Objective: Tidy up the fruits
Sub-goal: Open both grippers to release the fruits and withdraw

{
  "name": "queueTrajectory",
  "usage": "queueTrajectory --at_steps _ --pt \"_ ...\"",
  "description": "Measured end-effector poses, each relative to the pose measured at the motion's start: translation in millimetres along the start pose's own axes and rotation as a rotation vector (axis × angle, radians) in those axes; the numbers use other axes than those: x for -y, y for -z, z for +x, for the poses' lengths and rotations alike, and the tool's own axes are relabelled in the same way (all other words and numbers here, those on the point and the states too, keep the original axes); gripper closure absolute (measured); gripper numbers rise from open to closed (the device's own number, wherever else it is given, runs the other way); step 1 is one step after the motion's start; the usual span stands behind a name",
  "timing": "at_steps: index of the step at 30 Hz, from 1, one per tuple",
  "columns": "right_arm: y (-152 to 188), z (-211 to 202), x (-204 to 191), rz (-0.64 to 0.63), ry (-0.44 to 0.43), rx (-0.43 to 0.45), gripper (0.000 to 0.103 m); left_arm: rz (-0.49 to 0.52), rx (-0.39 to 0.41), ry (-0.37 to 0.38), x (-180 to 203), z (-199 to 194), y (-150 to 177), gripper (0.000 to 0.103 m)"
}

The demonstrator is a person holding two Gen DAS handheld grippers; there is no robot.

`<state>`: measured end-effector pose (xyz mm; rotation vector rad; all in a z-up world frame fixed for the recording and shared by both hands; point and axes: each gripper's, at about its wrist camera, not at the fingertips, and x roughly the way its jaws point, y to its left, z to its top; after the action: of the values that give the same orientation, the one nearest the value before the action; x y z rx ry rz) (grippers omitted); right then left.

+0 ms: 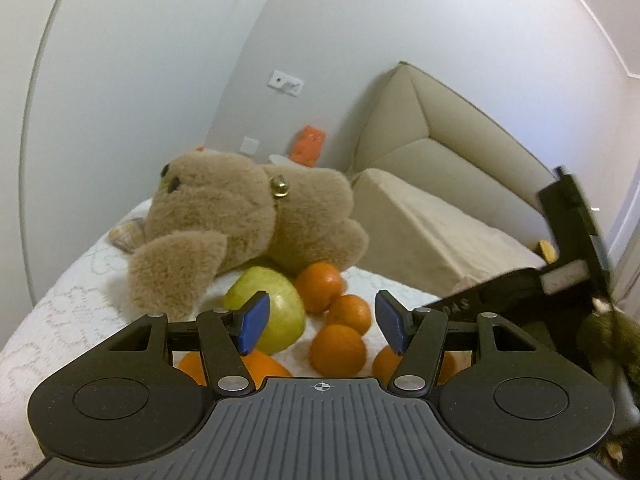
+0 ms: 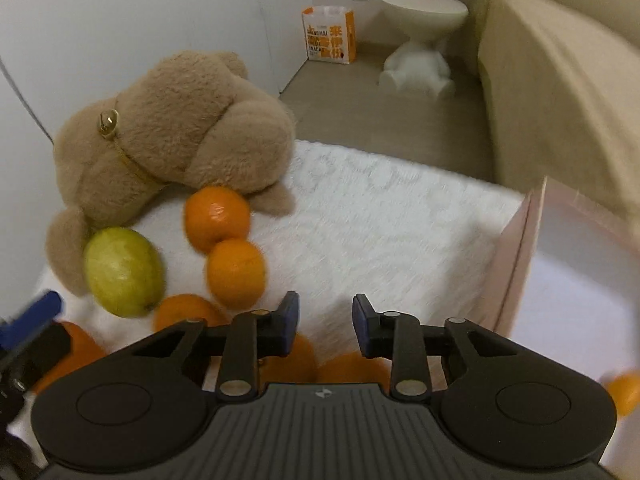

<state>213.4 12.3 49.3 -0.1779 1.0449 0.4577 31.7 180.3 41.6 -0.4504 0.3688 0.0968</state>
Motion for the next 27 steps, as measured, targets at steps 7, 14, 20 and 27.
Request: queueTrajectory --at_steps 7,14,20,27 --pt "60 -63 -21 0.008 -0.188 0.002 0.073 0.041 0.019 0.075 17 -6 4 0.039" --pt "124 -82 -20 -0.027 -0.05 0.172 0.071 0.048 -0.052 0.065 29 -17 16 0.039" --pt "123 -49 -11 -0.002 -0.126 0.163 0.071 0.055 -0.077 0.005 20 -45 27 0.043" --pt "123 -55 -13 -0.009 -0.104 0.208 0.084 0.133 -0.107 -0.07 28 -74 34 0.044"
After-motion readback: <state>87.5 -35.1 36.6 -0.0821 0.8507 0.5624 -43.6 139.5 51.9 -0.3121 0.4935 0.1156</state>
